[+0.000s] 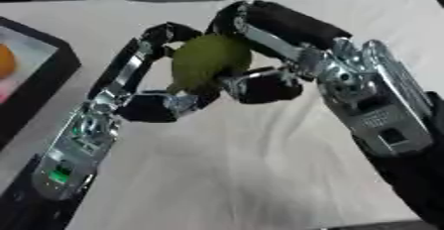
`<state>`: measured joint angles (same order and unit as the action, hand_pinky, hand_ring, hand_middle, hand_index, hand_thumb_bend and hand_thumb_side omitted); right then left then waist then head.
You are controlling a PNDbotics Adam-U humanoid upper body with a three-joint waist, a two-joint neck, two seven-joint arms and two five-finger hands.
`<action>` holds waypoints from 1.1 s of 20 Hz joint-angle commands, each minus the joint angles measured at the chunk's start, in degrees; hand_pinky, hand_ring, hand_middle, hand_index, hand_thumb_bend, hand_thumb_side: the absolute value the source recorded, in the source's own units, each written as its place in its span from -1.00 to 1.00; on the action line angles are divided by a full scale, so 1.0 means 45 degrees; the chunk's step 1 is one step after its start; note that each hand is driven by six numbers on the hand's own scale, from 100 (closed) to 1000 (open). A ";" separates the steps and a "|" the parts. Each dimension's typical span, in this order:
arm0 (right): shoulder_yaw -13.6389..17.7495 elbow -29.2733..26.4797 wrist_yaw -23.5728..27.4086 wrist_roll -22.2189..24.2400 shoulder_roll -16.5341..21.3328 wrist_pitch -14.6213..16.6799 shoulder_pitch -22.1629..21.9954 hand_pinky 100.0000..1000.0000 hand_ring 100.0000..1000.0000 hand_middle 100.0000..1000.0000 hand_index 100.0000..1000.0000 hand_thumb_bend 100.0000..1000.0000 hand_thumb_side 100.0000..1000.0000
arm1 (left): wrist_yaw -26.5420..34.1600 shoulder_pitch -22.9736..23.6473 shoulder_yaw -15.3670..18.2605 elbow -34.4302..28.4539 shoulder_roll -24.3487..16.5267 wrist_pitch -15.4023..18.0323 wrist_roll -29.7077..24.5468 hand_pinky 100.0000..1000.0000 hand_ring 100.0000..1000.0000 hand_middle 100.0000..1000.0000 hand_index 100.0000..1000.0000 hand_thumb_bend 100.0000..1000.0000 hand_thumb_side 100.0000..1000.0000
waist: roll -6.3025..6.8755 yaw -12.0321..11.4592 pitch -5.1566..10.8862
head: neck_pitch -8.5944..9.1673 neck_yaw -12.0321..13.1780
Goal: Pick up the objects with one hand, pass them to the other hand, and then place them into the box on the other side of the table.
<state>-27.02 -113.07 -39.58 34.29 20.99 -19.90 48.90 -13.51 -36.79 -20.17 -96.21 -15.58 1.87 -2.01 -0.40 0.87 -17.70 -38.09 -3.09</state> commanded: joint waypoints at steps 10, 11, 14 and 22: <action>0.0205 -0.0338 0.0247 -0.0071 0.0248 -0.0069 0.0135 0.46 0.43 0.22 0.29 -1.00 -1.00 | 0.1422 -0.0325 -0.0147 -0.0414 0.0219 0.0558 0.1406 0.12 0.44 0.14 0.35 -0.76 -0.07 | -0.0047 -0.0022 0.0511 | 0.0126 -0.0099; 0.0207 -0.0338 0.0240 -0.0070 0.0253 -0.0072 0.0131 0.46 0.43 0.22 0.29 -1.00 -1.00 | 0.1618 -0.0321 -0.0169 -0.0435 0.0219 0.0701 0.1508 0.11 0.43 0.12 0.33 -0.91 -0.12 | -0.0044 -0.0019 0.0509 | 0.0130 -0.0106; 0.0201 -0.0338 0.0240 -0.0048 0.0257 -0.0065 0.0124 0.46 0.43 0.22 0.30 -0.97 -0.97 | 0.2163 -0.0312 -0.0219 -0.0435 0.0223 0.1064 0.1653 0.08 0.38 0.01 0.23 -1.00 -0.31 | -0.0035 -0.0018 0.0504 | 0.0138 -0.0114; 0.0221 -0.0338 0.0335 -0.0021 0.0265 0.0088 0.0101 0.48 0.48 0.32 0.40 -0.56 -0.64 | 0.2319 -0.0334 -0.0217 -0.0178 0.0259 0.0768 0.1906 -0.09 0.16 -0.30 -0.16 -1.00 -0.71 | -0.0021 -0.0007 0.0497 | 0.0162 -0.0100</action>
<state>-26.20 -113.37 -38.60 34.09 21.52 -19.90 48.69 -3.10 -37.07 -21.58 -96.60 -14.13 5.78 6.29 -0.40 0.77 -17.70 -38.09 -3.52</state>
